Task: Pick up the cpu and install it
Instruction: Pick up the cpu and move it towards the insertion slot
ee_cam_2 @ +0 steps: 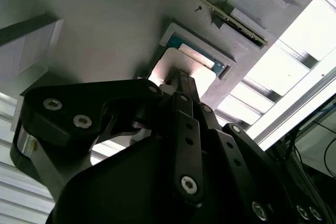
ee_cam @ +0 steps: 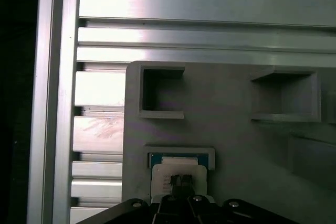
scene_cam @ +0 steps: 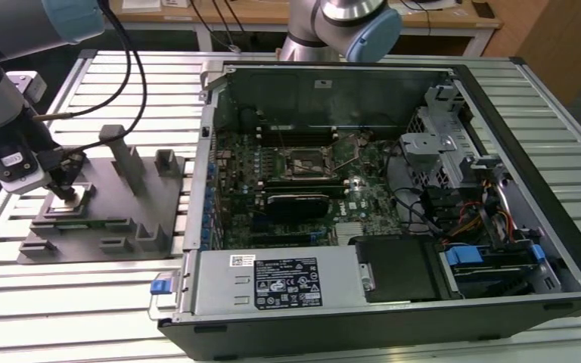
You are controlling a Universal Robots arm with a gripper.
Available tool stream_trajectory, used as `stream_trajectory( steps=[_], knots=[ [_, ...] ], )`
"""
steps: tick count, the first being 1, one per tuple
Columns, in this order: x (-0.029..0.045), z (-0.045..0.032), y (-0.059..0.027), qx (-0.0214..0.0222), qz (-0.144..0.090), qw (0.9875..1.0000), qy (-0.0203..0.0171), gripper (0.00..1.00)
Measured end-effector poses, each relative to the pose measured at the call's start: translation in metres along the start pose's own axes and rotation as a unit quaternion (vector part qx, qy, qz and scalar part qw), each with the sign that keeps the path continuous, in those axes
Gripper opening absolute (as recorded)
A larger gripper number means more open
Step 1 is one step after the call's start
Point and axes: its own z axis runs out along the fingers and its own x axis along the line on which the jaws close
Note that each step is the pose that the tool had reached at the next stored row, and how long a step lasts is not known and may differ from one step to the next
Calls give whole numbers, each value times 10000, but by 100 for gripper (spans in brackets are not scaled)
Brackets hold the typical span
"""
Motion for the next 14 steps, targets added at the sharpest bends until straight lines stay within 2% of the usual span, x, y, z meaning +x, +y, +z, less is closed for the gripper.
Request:
stream_trajectory(
  steps=[6,7,8,10,11,13,14],
  knots=[
    [0,1,0,2,0,10000,-1,11],
    [0,1,0,2,0,10000,-1,16],
    [0,1,0,2,0,10000,-1,16],
    [0,1,0,3,0,10000,-1,29],
    [0,1,0,3,0,10000,-1,29],
    [0,1,0,4,0,10000,-1,41],
    [0,1,0,4,0,10000,-1,41]
  ],
)
